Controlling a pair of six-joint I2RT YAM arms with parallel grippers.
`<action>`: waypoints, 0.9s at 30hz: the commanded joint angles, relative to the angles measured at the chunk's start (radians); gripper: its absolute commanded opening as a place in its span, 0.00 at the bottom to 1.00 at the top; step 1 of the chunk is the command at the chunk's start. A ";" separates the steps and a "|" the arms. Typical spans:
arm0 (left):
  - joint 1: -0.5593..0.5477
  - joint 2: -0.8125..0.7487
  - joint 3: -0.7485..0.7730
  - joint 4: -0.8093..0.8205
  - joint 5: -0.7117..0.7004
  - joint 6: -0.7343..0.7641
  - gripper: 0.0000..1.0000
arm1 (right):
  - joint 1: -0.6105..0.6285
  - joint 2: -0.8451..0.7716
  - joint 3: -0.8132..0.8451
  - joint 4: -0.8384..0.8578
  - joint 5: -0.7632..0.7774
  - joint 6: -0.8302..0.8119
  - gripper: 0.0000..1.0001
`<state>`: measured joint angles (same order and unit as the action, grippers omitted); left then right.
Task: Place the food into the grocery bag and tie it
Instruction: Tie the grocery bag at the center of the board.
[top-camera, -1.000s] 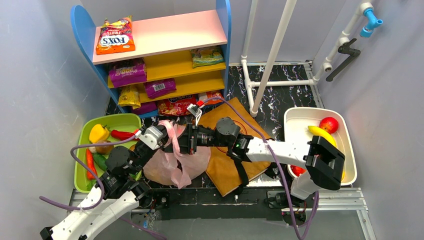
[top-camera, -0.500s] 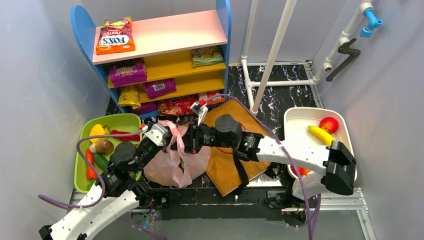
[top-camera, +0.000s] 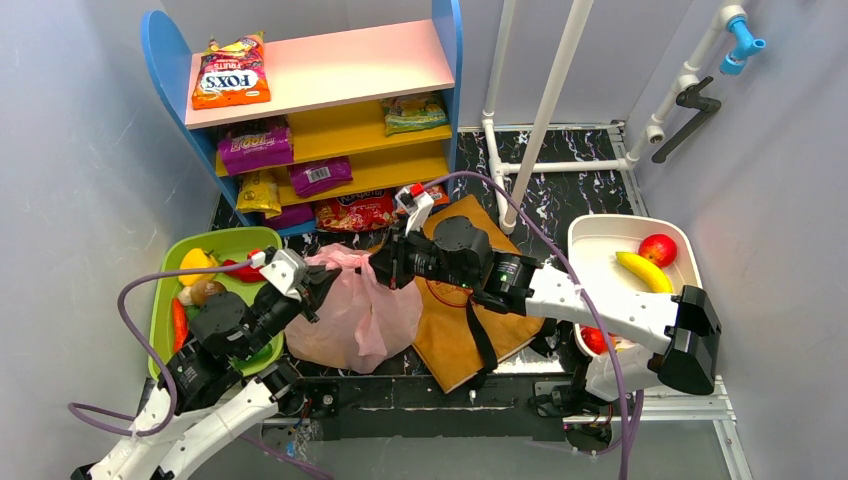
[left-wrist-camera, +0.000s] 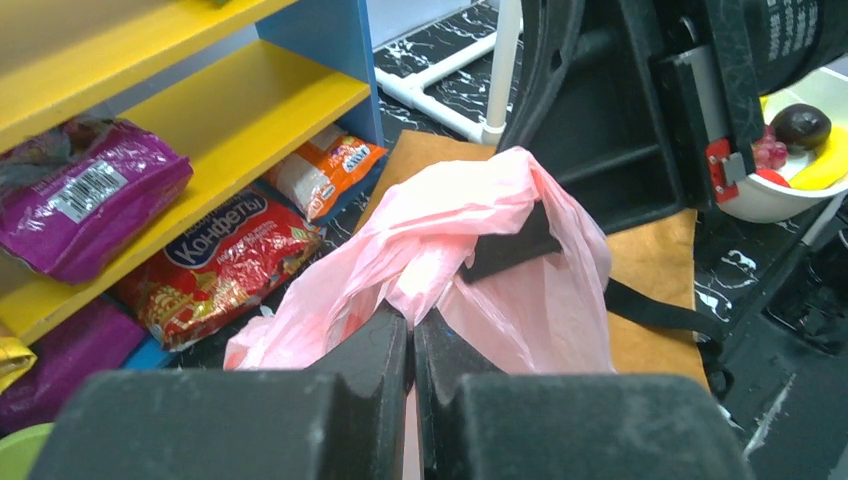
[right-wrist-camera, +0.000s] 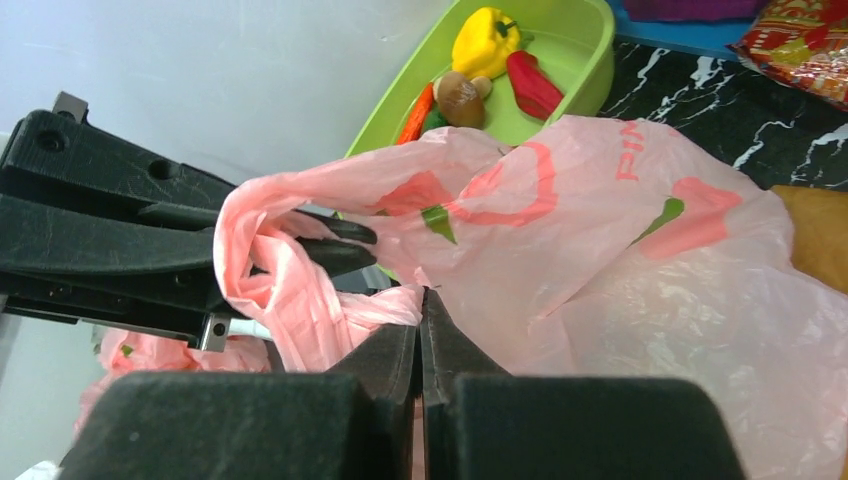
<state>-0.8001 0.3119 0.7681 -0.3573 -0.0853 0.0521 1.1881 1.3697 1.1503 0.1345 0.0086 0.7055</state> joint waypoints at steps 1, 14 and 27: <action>0.000 -0.010 0.039 -0.075 0.048 -0.044 0.00 | -0.013 -0.029 0.062 -0.001 0.059 -0.037 0.01; 0.000 0.033 0.126 -0.213 0.040 -0.122 0.00 | -0.026 0.036 0.245 -0.291 0.517 -0.066 0.01; 0.001 0.040 0.164 -0.328 -0.366 -0.148 0.00 | -0.080 0.013 0.242 -0.334 0.904 -0.300 0.01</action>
<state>-0.8028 0.3717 0.9012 -0.5945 -0.2451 -0.0849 1.1839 1.4158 1.3552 -0.1886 0.6022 0.5323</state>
